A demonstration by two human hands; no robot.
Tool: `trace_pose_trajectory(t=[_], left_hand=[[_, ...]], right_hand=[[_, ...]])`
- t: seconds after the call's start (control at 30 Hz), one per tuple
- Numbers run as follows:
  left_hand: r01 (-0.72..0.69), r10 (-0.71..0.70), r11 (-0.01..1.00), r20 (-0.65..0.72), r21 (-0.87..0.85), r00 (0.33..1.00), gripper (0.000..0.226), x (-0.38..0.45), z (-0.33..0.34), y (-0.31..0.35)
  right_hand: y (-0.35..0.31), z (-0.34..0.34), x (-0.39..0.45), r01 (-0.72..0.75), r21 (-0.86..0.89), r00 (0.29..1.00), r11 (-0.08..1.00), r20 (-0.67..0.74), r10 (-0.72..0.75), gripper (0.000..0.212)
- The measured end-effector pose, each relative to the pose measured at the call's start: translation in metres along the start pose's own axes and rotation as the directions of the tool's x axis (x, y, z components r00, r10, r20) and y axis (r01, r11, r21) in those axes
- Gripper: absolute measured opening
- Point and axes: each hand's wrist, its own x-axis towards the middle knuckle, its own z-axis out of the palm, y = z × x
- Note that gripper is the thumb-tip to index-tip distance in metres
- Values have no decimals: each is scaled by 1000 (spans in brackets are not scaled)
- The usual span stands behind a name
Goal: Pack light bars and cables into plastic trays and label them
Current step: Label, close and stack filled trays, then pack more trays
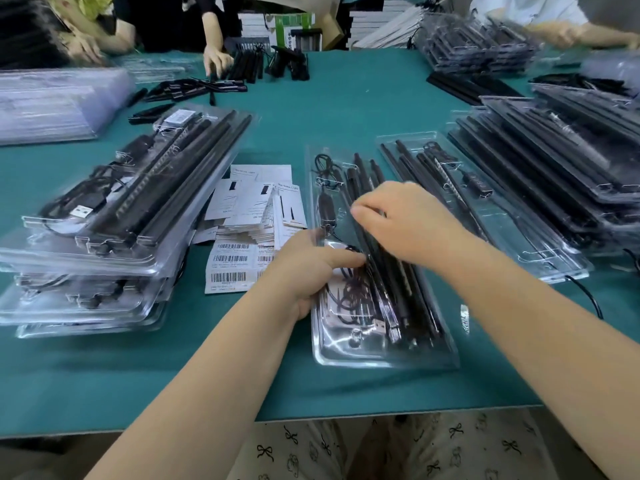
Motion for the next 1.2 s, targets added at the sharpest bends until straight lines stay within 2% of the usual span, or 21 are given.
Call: trace_pose_trajectory(t=[0.13,0.23,0.27,0.33,0.4,0.5,0.57,0.63,0.7,0.8,0.9,0.93,1.03,1.13,1.2], left_hand=[[26,-24,999,-47,30,999,35,3,1,-7],[25,5,979,-144,203,990,85,4,2,-14],[-1,52,961,-177,276,983,95,4,2,-16],[-46,146,905,-209,422,967,99,4,4,-19],[-27,212,781,-224,624,951,92,2,5,-19],[80,262,487,-233,869,936,89,1,9,-20],[125,292,311,-221,942,931,81,-2,12,-18],[105,348,130,-145,986,926,63,-7,15,-14],[71,381,38,-80,997,921,51,-10,15,-6],[92,438,68,-113,993,892,39,-1,-3,16],[178,580,97,-201,979,789,15,11,-31,39],[208,554,90,-223,974,802,15,13,-39,43],[242,298,57,-248,968,922,26,7,-51,40],[237,250,-8,-227,972,941,54,-10,-57,24],[265,156,-5,-261,964,953,66,-19,-57,12]], right_hand=[[10,29,45,-7,17,996,1000,86,6,48],[13,50,51,12,43,996,999,87,-16,49],[14,53,52,7,39,996,999,86,-10,49],[17,55,53,8,12,996,1000,86,-9,49],[18,57,52,25,-26,996,999,91,-23,50],[18,60,51,32,-50,995,998,98,-27,50],[19,62,52,35,-69,994,997,103,-28,51],[20,63,54,28,-82,993,996,118,-18,52],[21,64,56,17,-82,992,996,128,-7,54],[22,66,56,6,-59,993,998,121,1,55],[23,65,56,9,-44,992,999,126,-3,56],[23,65,56,10,-43,992,999,129,-5,56],[24,66,56,9,-39,992,999,128,-4,57],[24,67,57,12,-40,993,999,119,-7,57],[24,67,56,13,-46,993,999,114,-8,57]])
